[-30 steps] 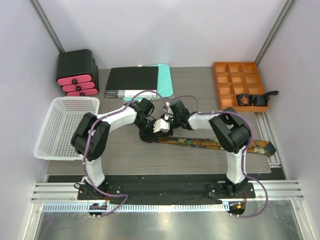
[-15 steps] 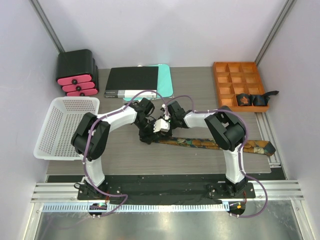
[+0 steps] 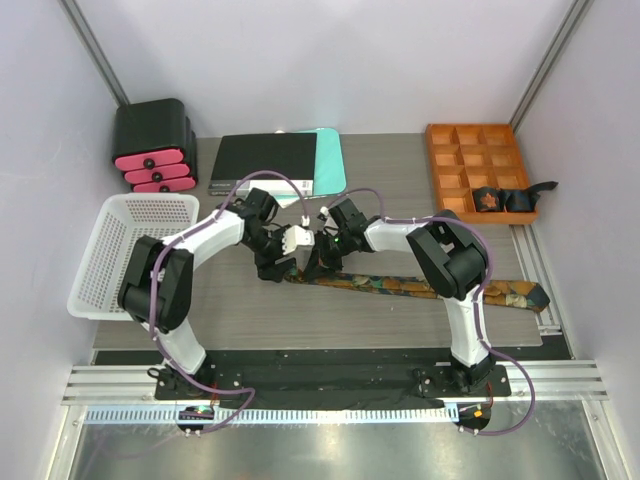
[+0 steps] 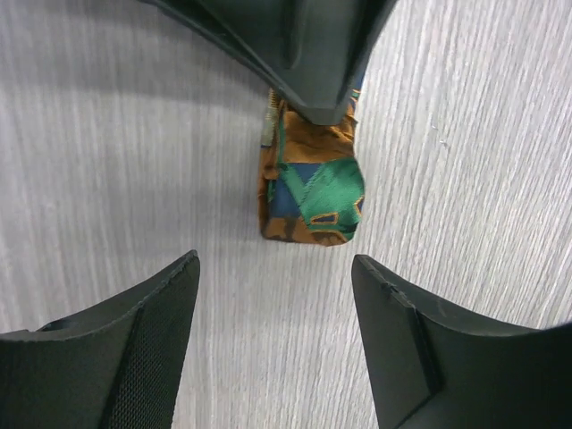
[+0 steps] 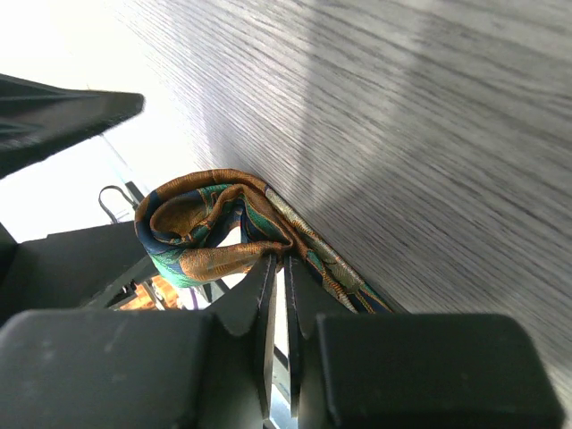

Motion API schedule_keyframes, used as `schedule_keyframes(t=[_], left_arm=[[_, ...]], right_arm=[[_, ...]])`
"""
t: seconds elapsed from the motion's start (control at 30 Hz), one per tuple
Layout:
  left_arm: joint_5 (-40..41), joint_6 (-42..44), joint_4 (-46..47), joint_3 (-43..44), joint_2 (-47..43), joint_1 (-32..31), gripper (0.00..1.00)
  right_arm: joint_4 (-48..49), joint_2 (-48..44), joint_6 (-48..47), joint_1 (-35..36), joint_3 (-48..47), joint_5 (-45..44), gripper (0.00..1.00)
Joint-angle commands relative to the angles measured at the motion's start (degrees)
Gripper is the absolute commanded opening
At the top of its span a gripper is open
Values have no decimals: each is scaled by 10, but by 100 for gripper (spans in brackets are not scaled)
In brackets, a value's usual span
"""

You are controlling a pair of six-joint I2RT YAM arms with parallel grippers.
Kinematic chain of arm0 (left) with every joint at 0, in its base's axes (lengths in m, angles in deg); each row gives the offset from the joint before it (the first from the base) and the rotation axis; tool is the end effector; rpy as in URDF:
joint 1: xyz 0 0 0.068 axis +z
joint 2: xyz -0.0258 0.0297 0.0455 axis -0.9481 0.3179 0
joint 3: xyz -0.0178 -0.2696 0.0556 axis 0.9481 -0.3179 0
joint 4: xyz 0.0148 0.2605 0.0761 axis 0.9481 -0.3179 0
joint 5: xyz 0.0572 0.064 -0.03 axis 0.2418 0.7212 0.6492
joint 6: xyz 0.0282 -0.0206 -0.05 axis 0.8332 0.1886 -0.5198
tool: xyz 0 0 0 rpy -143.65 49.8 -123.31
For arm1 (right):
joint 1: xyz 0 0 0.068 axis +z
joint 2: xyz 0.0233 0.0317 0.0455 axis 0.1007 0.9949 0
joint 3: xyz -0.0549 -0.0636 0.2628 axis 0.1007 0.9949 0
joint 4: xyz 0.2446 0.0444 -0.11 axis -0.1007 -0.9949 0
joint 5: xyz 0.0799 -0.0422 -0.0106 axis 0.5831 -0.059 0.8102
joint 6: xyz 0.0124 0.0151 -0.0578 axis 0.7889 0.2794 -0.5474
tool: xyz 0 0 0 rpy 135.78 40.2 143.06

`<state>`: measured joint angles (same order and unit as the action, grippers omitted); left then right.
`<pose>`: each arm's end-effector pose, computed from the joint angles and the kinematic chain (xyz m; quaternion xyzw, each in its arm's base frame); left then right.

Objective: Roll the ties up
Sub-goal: Roll the tie at the center of the board.

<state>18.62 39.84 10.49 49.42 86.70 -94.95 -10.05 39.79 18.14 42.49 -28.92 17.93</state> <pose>0.2976 -0.1529 0.1747 0.6238 0.7340 -0.2038 0.1749 0.3236 0.2769 0.1015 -0.0440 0.9076 0.4175 0.0018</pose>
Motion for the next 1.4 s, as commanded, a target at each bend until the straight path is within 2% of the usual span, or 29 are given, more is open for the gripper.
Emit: schedule_keyframes(t=[0.0, 0.17, 0.23, 0.4, 0.5, 0.63, 0.8, 0.97, 1.27, 1.37], left_arm=[[-32, 14, 13, -7, -8, -3, 68], [-62, 16, 12, 11, 9, -6, 66], [-71, 17, 11, 19, 13, -7, 62], [-75, 50, -29, 41, 26, -23, 41], [-86, 41, -28, 48, 25, -36, 35], [-89, 23, -7, 52, 30, -59, 34], [-37, 2, 3, 68, 69, -88, 33], [-4, 0, -15, 77, 96, -90, 32], [11, -7, -24, 73, 117, -90, 31], [11, -8, -23, 75, 117, -90, 31]], right_arm=[[-39, 24, -28, 4, 3, -49, 12], [-38, 23, -28, 4, 4, -45, 12], [-38, 23, -27, 4, 3, -45, 12], [-37, 27, -27, 3, 0, -42, 12], [-34, 27, -24, 3, 0, -37, 12], [-29, 23, -19, 2, 1, -32, 12], [-14, 2, -5, -4, 5, -14, 10], [-7, -35, 4, -15, 20, -1, 10], [-4, -104, 2, -41, 53, 19, 27], [31, -108, 15, -42, 65, 17, 30]])
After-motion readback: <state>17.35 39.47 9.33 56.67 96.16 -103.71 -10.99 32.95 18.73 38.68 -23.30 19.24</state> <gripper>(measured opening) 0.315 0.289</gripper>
